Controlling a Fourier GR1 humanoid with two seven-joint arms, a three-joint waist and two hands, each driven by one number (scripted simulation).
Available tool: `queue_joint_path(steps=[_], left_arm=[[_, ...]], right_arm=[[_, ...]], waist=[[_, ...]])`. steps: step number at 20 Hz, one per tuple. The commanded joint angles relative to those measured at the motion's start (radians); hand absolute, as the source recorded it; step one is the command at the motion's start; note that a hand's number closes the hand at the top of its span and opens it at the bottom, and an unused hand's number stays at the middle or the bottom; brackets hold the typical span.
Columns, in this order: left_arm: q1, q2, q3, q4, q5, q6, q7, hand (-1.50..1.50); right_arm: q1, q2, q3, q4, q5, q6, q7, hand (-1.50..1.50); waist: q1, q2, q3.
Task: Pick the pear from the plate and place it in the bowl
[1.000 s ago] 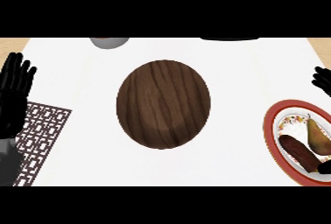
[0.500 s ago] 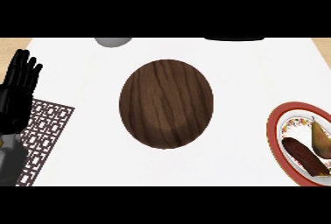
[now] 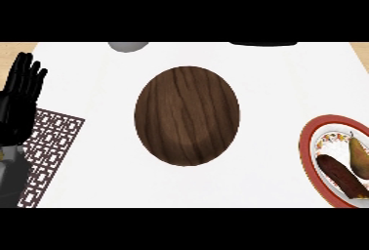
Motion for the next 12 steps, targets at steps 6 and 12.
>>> queue_joint_path(steps=[6,12], left_arm=[[0.050,-0.013,0.021,-0.049,-0.010,-0.003,0.030,0.00],[0.021,-0.015,0.022,-0.061,-0.010,-0.018,0.052,0.00]], right_arm=[[-0.042,0.063,0.085,0.077,0.224,0.049,-0.141,-1.50],[-0.027,0.148,0.177,0.180,0.396,-0.077,-0.251,-1.50]], waist=[[-0.009,-0.006,0.000],[-0.007,-0.004,0.001]])
